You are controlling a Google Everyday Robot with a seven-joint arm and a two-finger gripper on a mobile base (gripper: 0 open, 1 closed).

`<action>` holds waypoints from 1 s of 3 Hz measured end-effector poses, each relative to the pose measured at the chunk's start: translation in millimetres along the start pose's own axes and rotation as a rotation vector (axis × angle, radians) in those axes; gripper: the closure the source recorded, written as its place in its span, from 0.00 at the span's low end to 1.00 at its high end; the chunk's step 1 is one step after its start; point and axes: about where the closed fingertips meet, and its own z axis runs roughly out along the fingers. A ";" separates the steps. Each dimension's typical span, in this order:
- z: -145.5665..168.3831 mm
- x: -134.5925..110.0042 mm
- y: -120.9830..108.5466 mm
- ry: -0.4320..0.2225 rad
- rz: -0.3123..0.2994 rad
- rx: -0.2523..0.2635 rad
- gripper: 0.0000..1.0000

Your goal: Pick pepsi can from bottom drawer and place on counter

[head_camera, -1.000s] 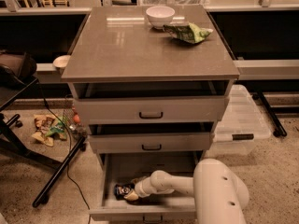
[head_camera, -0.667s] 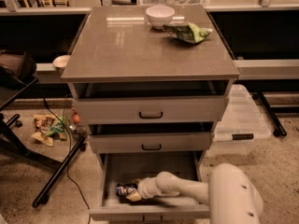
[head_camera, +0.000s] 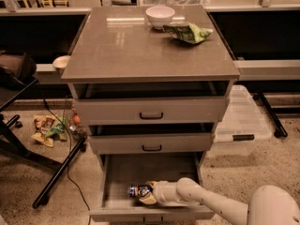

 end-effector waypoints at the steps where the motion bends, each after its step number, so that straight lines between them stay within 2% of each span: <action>1: -0.2 0.0 -0.1 0.000 0.000 0.000 1.00; 2: -17.0 -8.9 -6.2 -0.003 -0.003 0.020 1.00; 3: -61.0 -28.1 -18.4 0.016 -0.007 0.058 1.00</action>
Offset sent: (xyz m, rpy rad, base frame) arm 0.0108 -0.0290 0.0407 -0.0080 -0.0370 -0.0389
